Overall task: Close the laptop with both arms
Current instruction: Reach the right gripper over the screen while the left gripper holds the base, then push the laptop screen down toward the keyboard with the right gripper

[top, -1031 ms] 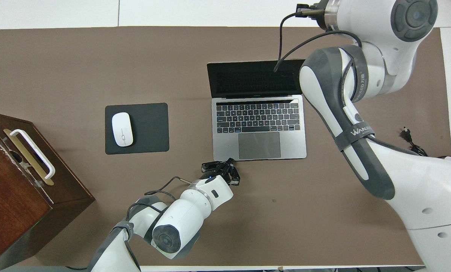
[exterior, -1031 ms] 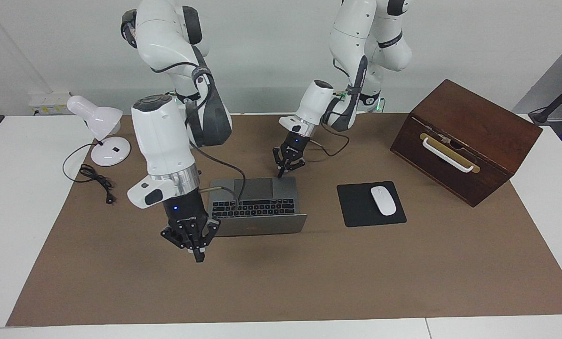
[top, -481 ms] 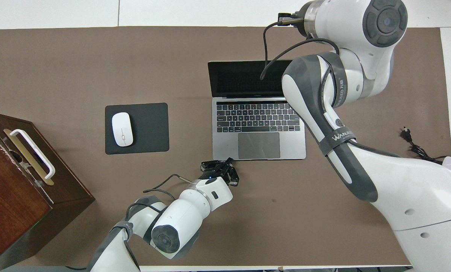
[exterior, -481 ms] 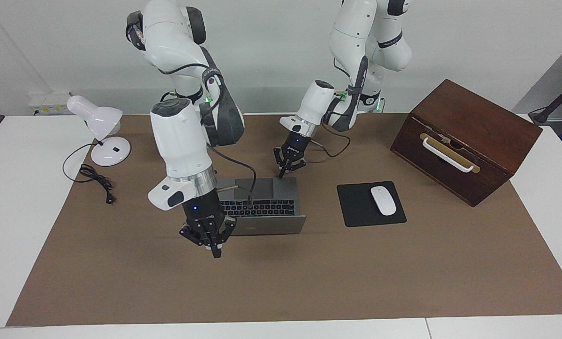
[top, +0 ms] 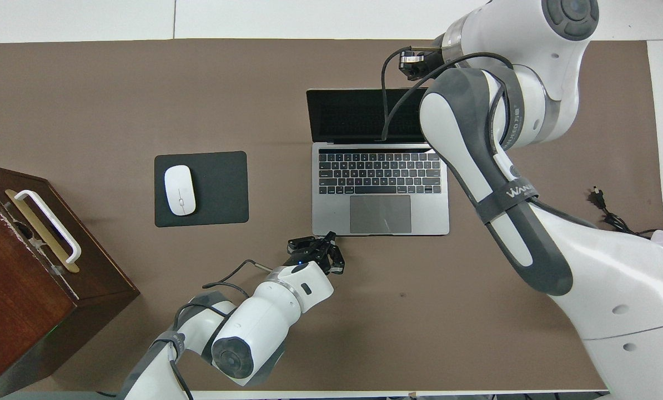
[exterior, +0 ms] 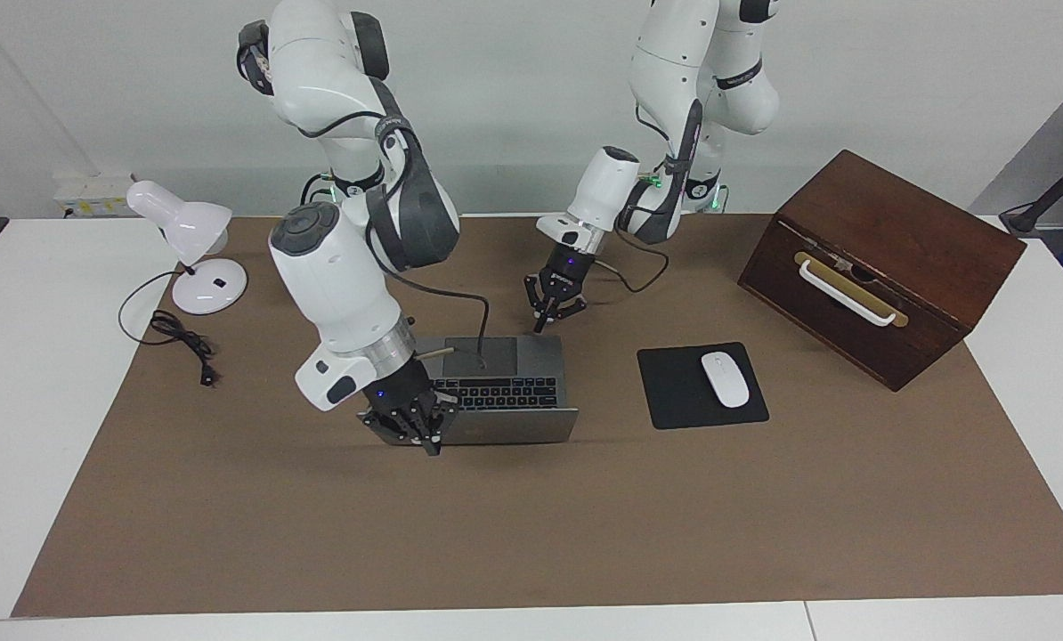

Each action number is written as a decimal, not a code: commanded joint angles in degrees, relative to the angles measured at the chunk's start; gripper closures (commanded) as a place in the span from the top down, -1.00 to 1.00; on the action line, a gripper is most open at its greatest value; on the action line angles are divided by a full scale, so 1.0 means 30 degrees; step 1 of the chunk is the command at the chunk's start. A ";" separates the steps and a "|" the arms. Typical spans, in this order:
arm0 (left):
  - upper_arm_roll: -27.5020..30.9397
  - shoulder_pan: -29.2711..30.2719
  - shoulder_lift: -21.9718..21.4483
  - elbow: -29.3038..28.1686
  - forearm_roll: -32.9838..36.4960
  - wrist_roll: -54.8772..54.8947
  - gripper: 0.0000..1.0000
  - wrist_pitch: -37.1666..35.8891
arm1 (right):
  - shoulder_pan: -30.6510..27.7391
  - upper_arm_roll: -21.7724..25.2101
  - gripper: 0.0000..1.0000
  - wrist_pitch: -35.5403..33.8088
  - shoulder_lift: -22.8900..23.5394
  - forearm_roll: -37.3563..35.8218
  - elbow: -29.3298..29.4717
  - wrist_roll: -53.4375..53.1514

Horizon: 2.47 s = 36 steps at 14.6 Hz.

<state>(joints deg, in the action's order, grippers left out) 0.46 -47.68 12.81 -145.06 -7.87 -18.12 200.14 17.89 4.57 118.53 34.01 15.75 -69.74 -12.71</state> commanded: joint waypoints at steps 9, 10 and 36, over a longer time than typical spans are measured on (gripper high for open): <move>0.0021 0.0864 0.1090 0.0717 -0.0307 0.0003 -1.00 0.0172 | -0.1041 -0.0031 -1.00 -0.6022 -0.0848 0.2102 -0.0304 -0.3085; 0.0021 0.0719 0.1150 0.0718 -0.0394 -0.0026 -1.00 0.0201 | -0.1041 -0.0031 -1.00 -0.6140 -0.0937 0.2102 -0.0452 -0.3234; 0.0021 0.0629 0.1268 0.0659 -0.0366 0.0091 -1.00 0.0201 | -0.1071 -0.0001 -1.00 -0.4852 -0.4863 0.1428 -0.9973 -0.3089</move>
<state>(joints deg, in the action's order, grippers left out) 0.22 -44.82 15.07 -143.57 -7.92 -18.69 200.39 14.65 5.00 102.53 21.81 20.92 -96.32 -22.03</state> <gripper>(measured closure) 0.991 0.991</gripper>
